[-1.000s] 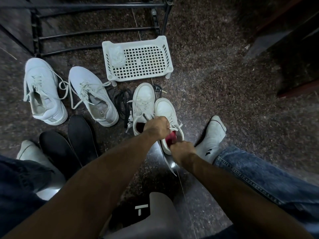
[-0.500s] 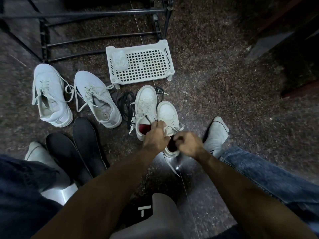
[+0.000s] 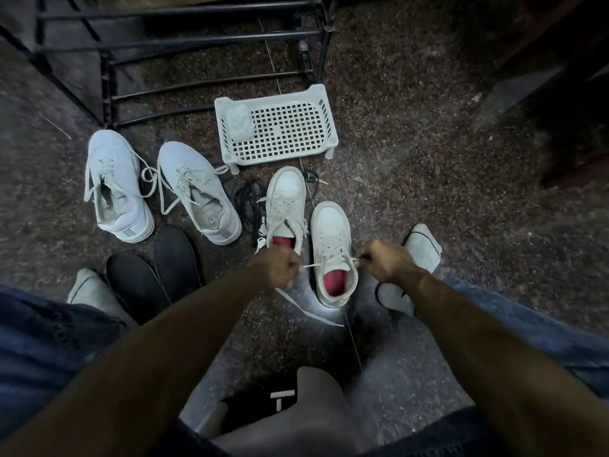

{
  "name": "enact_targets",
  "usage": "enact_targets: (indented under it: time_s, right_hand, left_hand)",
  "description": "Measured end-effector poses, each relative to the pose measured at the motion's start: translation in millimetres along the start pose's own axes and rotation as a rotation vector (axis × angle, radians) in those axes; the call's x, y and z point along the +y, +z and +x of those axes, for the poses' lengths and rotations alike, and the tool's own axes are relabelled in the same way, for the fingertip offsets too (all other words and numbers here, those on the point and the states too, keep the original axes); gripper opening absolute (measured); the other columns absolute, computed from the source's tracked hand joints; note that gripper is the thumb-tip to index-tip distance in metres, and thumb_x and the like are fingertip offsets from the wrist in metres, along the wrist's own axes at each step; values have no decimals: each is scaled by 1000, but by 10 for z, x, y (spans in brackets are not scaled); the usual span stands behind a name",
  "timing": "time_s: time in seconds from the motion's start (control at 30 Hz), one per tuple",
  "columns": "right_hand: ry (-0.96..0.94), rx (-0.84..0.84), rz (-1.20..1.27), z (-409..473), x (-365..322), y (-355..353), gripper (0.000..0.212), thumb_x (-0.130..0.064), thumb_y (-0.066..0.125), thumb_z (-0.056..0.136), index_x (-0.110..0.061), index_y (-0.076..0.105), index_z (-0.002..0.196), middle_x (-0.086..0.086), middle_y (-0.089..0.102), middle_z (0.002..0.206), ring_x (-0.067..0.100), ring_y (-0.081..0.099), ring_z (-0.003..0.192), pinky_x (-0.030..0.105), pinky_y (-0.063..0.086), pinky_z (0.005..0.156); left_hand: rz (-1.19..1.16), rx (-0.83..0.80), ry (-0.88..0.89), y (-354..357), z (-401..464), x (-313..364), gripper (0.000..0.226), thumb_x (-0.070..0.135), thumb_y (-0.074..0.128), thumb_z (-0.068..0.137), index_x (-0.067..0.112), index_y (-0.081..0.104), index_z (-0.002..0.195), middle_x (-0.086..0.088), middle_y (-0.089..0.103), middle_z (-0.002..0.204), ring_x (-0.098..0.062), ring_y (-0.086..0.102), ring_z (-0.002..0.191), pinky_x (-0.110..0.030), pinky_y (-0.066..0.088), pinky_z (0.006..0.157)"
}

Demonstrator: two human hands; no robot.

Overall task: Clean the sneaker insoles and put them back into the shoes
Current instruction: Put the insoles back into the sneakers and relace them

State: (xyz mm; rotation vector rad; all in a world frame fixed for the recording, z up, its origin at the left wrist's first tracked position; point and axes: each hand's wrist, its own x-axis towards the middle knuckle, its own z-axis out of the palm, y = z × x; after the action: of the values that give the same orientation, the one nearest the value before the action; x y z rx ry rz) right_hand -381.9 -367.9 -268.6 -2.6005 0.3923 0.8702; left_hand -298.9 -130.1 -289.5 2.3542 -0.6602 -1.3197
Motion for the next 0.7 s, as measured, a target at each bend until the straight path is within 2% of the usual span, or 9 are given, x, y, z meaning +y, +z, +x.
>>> enact_targets:
  time_s: [0.07,0.17,0.3,0.37,0.4,0.5,0.53,0.63,0.7]
  right_hand:
    - [6,14,11,-23,69,-81,11,-30,63,87,-33,73,91,-2,73,101,23,66,98,26,43,73]
    - [-42,7,-55,-40,62,-111,8,-32,63,87,-33,71,88,-4,73,98,21,66,96,24,39,70]
    - [-44,75,-207,-60,-40,-65,16,-32,59,87,-34,70,97,-2,71,106,25,64,99,31,46,79]
    - [-34,121,-263,-77,-66,-48,19,-31,56,88,-33,70,101,2,70,108,28,64,99,33,47,81]
    - [-40,143,-298,-79,-65,-53,21,-33,54,90,-33,70,103,3,70,108,29,65,99,34,47,81]
    - [-41,181,-401,-73,-36,-122,25,-39,50,94,-30,69,107,6,70,107,30,66,97,34,47,78]
    - [-33,181,-420,-69,-20,-158,26,-40,50,93,-30,69,107,6,70,107,30,66,97,34,48,78]
    - [2,171,-459,-71,15,-282,27,-40,51,93,-26,70,107,6,70,109,31,65,100,35,48,81]
    - [22,176,-489,-64,29,-343,29,-38,50,94,-22,69,108,7,69,111,30,65,103,34,48,82]
  left_hand:
    - [17,-42,-13,-125,-51,-91,24,26,55,95,21,71,78,3,72,64,-7,66,58,-28,56,73]
    - [40,-96,-71,-220,-127,-101,22,17,50,92,21,71,86,0,74,68,-8,70,67,-28,57,76]
    - [160,-90,-191,-254,-139,10,22,18,54,92,11,71,105,-8,73,102,-20,69,93,-27,53,73]
    - [226,-114,-211,-246,-132,24,26,23,56,92,10,73,107,-5,73,104,-18,68,97,-28,54,79]
    - [253,-122,-213,-238,-153,36,27,24,56,92,8,72,107,-4,74,103,-18,68,98,-28,54,77]
    - [243,-141,-275,-208,-161,28,24,15,55,93,3,67,109,-8,71,105,-24,68,100,-21,48,57]
    - [233,-140,-267,-223,-185,49,23,14,55,92,2,67,108,-8,71,104,-24,68,100,-21,50,57]
    - [281,-276,-225,-201,-96,-51,21,17,56,94,3,73,96,-6,75,99,-19,68,98,-31,54,86]
    - [210,-320,-285,-158,-97,-84,30,19,55,95,5,69,72,-9,76,95,-17,67,88,-34,52,94]
